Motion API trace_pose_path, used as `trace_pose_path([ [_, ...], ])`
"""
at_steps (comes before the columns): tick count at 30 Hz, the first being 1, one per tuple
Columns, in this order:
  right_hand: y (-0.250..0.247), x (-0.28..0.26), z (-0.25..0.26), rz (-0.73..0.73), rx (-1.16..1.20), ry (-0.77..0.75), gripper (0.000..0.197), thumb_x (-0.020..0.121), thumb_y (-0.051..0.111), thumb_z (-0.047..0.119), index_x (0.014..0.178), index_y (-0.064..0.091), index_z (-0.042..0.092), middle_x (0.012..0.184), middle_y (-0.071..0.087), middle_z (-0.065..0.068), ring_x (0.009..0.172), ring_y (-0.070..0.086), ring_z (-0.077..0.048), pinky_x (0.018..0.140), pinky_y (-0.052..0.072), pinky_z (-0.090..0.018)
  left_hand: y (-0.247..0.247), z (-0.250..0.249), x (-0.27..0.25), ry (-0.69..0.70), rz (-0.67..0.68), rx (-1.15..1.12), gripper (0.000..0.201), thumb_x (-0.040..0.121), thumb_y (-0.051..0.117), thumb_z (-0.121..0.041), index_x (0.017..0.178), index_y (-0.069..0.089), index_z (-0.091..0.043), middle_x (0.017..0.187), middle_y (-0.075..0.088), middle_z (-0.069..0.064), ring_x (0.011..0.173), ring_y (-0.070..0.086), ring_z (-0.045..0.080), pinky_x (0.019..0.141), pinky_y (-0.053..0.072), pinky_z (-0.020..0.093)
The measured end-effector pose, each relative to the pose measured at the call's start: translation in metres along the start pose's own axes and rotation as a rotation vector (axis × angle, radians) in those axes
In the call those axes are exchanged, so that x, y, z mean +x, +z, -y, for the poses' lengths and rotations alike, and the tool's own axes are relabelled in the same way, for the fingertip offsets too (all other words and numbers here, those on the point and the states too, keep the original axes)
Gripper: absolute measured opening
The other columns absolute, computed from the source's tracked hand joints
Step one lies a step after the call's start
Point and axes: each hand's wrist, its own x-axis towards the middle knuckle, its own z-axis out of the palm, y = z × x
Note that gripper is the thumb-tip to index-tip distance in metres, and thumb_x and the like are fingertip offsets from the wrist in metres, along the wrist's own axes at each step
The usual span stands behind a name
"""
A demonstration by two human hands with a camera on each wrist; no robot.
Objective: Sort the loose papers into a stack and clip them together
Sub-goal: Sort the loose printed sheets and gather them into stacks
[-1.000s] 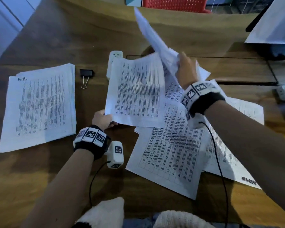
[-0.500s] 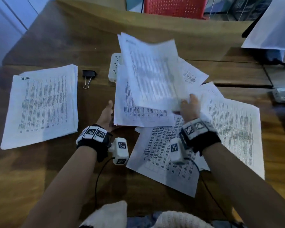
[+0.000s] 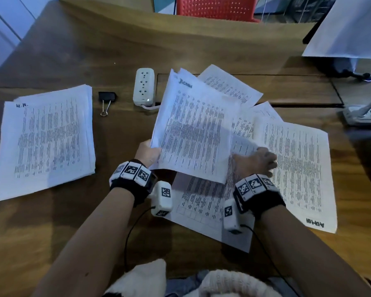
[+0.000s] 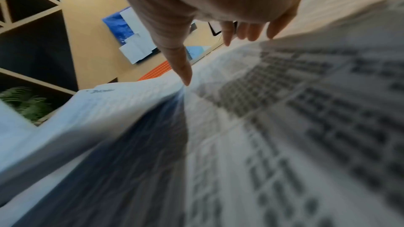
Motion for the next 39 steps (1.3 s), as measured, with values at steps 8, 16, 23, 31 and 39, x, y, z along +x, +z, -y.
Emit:
trace_pose_path([
  [8, -0.006, 0.008, 0.000, 0.047, 0.062, 0.122, 0.053, 0.087, 0.054, 0.011, 0.130, 0.032, -0.011, 0.139, 0.029, -0.024, 0.121, 0.040, -0.037, 0.096, 0.039, -0.042, 0.030, -0.019, -0.023, 0.005, -0.066, 0.508, 0.049, 0.083, 0.058, -0.018, 0.128, 0.045, -0.007, 0.138, 0.031, 0.014, 0.129, 0.030, 0.035, 0.104, 0.033, 0.045],
  [16, 0.002, 0.002, 0.024, 0.097, 0.205, -0.200, 0.012, 0.093, 0.036, -0.001, 0.099, 0.044, 0.006, 0.087, 0.055, -0.010, 0.093, 0.053, -0.028, 0.067, 0.043, -0.025, 0.049, -0.025, -0.036, -0.003, -0.090, 0.625, 0.070, 0.086, 0.062, -0.024, 0.135, 0.022, 0.005, 0.140, 0.020, 0.017, 0.128, 0.028, 0.033, 0.101, 0.034, 0.038],
  [23, -0.005, 0.010, 0.008, 0.201, -0.438, -0.406, 0.049, 0.080, 0.044, 0.002, 0.127, 0.043, 0.017, 0.147, 0.023, -0.008, 0.135, 0.015, -0.038, 0.109, 0.015, -0.057, 0.060, -0.031, -0.040, -0.173, -0.206, 0.644, 0.087, 0.072, 0.076, -0.041, 0.132, 0.031, 0.004, 0.139, 0.024, 0.016, 0.127, 0.031, 0.032, 0.103, 0.032, 0.040],
  [31, -0.014, 0.019, -0.009, -0.055, -0.365, -0.245, 0.049, 0.080, 0.060, 0.011, 0.124, 0.040, 0.000, 0.125, 0.043, -0.024, 0.115, 0.042, -0.040, 0.086, 0.046, -0.044, 0.050, -0.037, -0.026, -0.152, -0.078, 0.536, 0.061, 0.075, 0.077, -0.027, 0.122, 0.050, 0.000, 0.140, 0.038, 0.017, 0.129, 0.039, 0.032, 0.103, 0.038, 0.040],
  [39, -0.049, 0.030, 0.006, 0.131, 0.034, -0.230, 0.014, 0.086, 0.048, 0.001, 0.099, 0.051, 0.000, 0.096, 0.057, -0.019, 0.095, 0.056, -0.031, 0.066, 0.039, -0.024, 0.017, -0.013, -0.021, -0.099, -0.084, 0.143, 0.042, 0.083, 0.066, -0.009, 0.122, 0.055, 0.001, 0.124, 0.060, 0.015, 0.116, 0.056, 0.032, 0.094, 0.044, 0.033],
])
